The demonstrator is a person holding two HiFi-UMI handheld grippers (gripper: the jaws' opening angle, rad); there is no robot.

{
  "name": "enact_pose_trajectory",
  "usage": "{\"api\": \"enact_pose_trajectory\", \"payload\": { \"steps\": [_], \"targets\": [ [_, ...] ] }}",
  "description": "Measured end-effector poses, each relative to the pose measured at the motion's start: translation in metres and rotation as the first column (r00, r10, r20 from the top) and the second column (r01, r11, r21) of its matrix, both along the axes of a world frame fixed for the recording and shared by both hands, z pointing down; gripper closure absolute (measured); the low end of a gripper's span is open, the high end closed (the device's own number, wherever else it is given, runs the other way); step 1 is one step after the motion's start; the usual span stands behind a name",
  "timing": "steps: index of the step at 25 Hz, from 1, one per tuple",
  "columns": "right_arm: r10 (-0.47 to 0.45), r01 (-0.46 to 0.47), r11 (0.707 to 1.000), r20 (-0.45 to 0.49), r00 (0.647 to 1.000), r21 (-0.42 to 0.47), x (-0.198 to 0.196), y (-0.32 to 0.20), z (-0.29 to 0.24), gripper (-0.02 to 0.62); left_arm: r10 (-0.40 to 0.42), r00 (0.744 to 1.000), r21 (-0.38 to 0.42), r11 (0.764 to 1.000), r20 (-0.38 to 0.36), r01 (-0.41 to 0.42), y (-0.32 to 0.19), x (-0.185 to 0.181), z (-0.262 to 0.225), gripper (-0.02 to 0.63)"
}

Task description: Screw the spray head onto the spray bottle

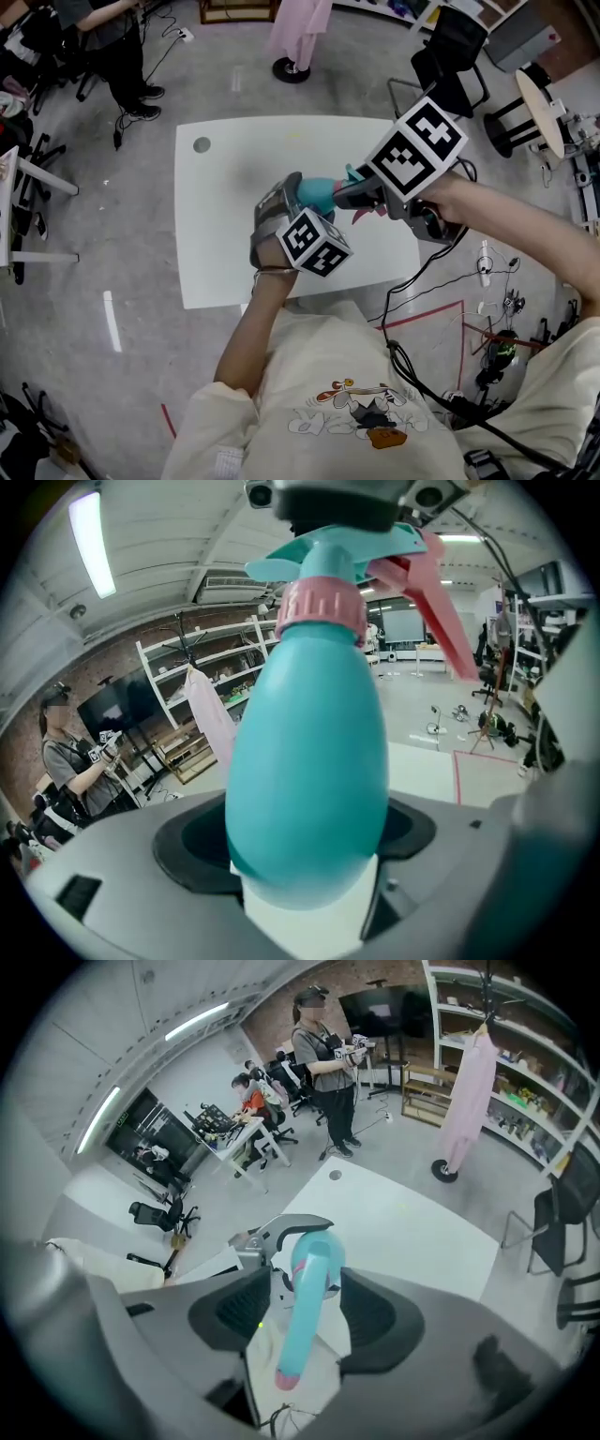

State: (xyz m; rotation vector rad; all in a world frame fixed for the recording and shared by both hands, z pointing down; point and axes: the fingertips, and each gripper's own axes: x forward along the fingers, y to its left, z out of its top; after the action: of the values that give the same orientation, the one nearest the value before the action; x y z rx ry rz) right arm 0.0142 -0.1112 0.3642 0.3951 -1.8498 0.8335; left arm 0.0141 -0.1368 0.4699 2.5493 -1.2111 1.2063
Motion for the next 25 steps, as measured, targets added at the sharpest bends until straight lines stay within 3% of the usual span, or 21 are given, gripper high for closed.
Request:
{"api": "enact_pose_trajectory", "payload": {
  "steps": [3, 6, 8, 11, 13, 16, 19, 21, 23, 25],
  "targets": [
    [-0.036, 0.036, 0.999, 0.013, 0.999, 0.026, 0.002, -0.002, -0.011, 0.349, 0.037, 0.999, -0.028, 0.999, -0.036, -0.038, 0.003, -0.005, 0.006, 0.198],
    [-0.166, 0.164, 0.984, 0.024, 0.986, 0.065, 0.011, 0.009, -0.031, 0.347, 0.138, 0.988, -0.064, 0.988, -0.067, -0.142, 0.014, -0.011, 0.011, 0.198],
    [-0.3, 0.295, 0.951, 0.038, 0.953, 0.096, 0.011, 0.017, -0.048, 0.347, 0.219, 0.973, -0.084, 0.971, -0.079, -0.225, 0.018, -0.018, 0.012, 0.198],
    [-0.48, 0.468, 0.867, 0.036, 0.876, 0.171, 0.006, 0.019, -0.067, 0.348, 0.354, 0.93, -0.12, 0.924, -0.098, -0.364, 0.021, -0.024, 0.011, 0.198],
    [-0.579, 0.558, 0.797, 0.026, 0.815, 0.231, 0.002, 0.02, -0.072, 0.348, 0.472, 0.867, -0.155, 0.855, -0.162, -0.494, 0.034, -0.016, 0.008, 0.198],
    [-0.693, 0.668, 0.689, -0.014, 0.721, 0.283, 0.002, 0.027, -0.068, 0.348, 0.622, 0.73, -0.212, 0.702, -0.283, -0.68, 0.063, -0.001, 0.003, 0.198],
    [-0.78, 0.754, 0.582, -0.055, 0.624, 0.304, 0.005, 0.037, -0.062, 0.348, 0.707, 0.613, -0.249, 0.561, -0.351, -0.789, 0.084, 0.006, 0.001, 0.198],
    [-0.842, 0.825, 0.473, -0.118, 0.527, 0.311, 0.012, 0.048, -0.056, 0.348, 0.746, 0.539, -0.243, 0.481, -0.391, -0.842, 0.098, 0.013, -0.004, 0.198],
    [-0.889, 0.891, 0.337, -0.208, 0.408, 0.304, 0.021, 0.056, -0.047, 0.348, 0.777, 0.473, -0.232, 0.412, -0.415, -0.881, 0.11, 0.018, -0.01, 0.198],
    [-0.908, 0.93, 0.227, -0.283, 0.31, 0.29, 0.024, 0.059, -0.039, 0.348, 0.805, 0.429, -0.242, 0.358, -0.41, -0.902, 0.116, 0.018, -0.012, 0.198]
  ]
}}
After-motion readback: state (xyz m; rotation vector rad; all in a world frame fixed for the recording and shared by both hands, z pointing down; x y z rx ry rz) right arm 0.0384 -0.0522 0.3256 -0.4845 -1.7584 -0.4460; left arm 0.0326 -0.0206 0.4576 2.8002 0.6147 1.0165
